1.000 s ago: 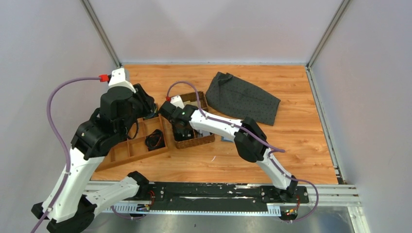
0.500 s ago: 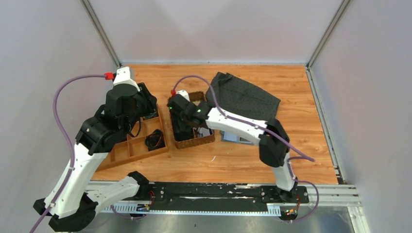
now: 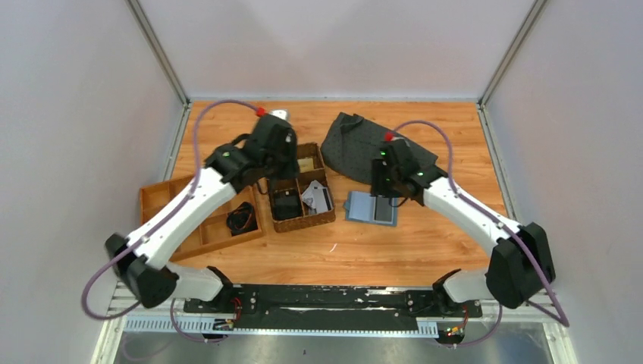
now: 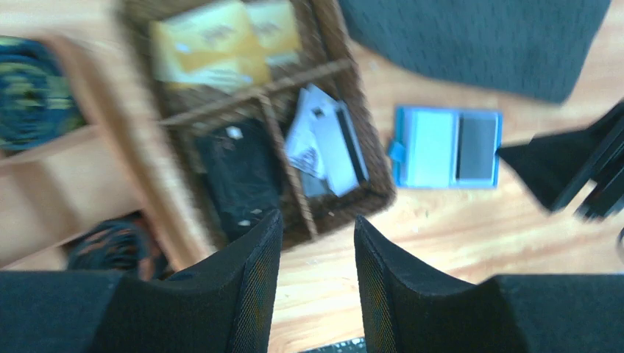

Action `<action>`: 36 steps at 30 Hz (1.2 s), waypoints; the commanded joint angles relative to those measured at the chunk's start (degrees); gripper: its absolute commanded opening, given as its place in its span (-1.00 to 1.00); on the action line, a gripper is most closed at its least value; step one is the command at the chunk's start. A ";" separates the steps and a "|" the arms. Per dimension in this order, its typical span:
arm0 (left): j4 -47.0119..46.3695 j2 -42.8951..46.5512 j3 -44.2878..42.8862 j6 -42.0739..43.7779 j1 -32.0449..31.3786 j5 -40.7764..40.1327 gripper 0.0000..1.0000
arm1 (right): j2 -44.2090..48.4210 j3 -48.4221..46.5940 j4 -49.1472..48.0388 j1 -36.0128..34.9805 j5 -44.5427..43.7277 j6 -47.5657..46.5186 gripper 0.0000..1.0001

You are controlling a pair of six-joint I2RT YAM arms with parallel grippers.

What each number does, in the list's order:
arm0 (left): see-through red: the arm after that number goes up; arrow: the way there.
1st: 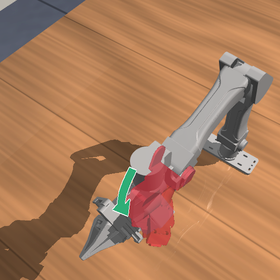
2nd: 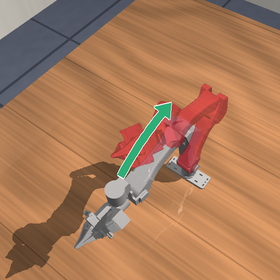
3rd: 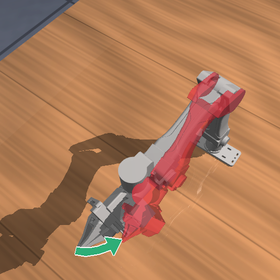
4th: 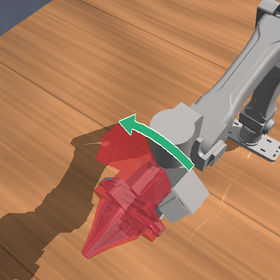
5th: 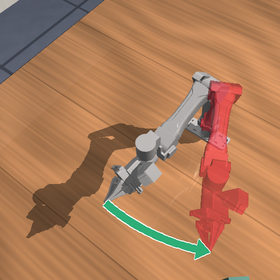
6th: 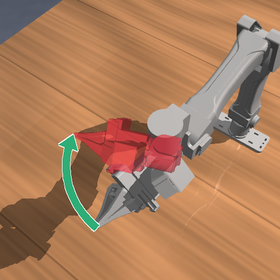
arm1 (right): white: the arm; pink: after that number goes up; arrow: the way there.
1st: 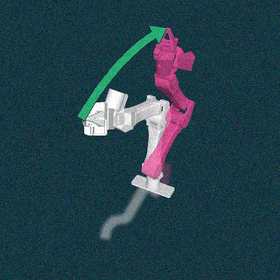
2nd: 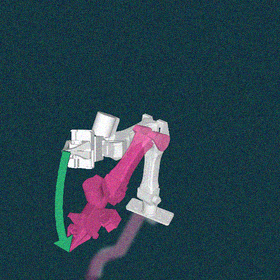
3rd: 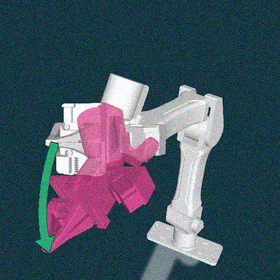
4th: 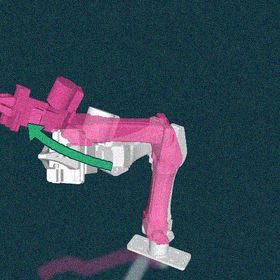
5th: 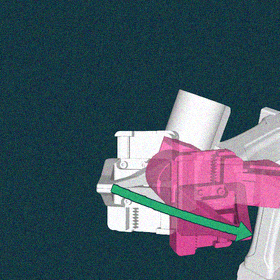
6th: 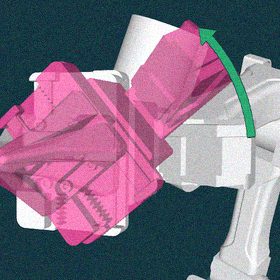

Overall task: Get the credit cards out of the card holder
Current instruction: Place the credit card in the storage box, then remove the credit card from the card holder.

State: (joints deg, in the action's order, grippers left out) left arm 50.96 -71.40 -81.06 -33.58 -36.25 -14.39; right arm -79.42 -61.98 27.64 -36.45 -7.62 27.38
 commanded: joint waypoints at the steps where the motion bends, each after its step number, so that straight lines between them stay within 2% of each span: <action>1: -6.50 -8.33 1.13 -0.77 -7.02 8.57 -0.12 | 6.26 11.52 -3.58 12.79 13.72 0.14 0.12; 4: -14.00 -14.11 1.50 -2.32 -9.67 15.52 -0.11 | 8.68 18.19 -9.31 20.97 24.56 1.44 0.10; 9: -29.62 -23.82 3.17 -6.56 -10.92 28.30 -0.09 | 6.38 24.27 -18.12 28.79 38.43 3.65 0.06; 14: -36.06 -32.60 1.11 -8.16 -11.55 32.29 -0.07 | 2.26 26.29 -23.77 32.53 44.89 4.42 0.02; 22: -42.79 -42.26 0.08 -12.41 -11.89 35.69 -0.07 | -1.53 26.29 -26.12 33.41 45.59 4.37 0.01; 36: -45.17 -47.97 -1.55 -13.33 -13.14 39.17 -0.06 | -3.26 27.77 -27.10 34.30 44.55 3.63 -0.01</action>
State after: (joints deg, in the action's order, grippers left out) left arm 7.35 -117.67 -80.38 -46.92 -48.25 22.28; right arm -82.35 -35.27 0.75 -3.18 36.84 31.55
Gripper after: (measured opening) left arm 0.468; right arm 0.496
